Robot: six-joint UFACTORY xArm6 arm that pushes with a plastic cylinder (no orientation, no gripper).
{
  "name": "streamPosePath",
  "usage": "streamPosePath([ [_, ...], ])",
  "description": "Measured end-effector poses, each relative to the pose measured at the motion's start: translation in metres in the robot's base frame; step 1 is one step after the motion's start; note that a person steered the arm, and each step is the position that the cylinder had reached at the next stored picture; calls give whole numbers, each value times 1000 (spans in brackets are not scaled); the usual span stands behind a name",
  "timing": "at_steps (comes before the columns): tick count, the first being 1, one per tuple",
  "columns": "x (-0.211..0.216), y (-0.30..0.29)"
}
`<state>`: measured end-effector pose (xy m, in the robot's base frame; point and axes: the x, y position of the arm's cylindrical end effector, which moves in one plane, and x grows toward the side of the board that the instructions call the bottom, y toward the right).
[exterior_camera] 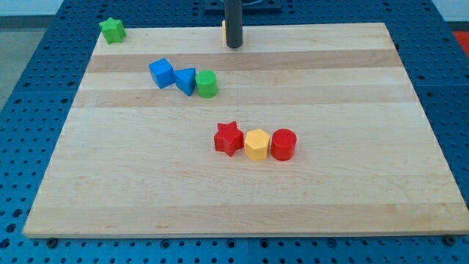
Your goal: Push the red circle into the yellow hexagon
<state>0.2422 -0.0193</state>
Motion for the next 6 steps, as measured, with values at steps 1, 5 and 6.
streamPosePath([
  [1, 0, -1],
  [5, 161, 181],
  [6, 227, 180],
])
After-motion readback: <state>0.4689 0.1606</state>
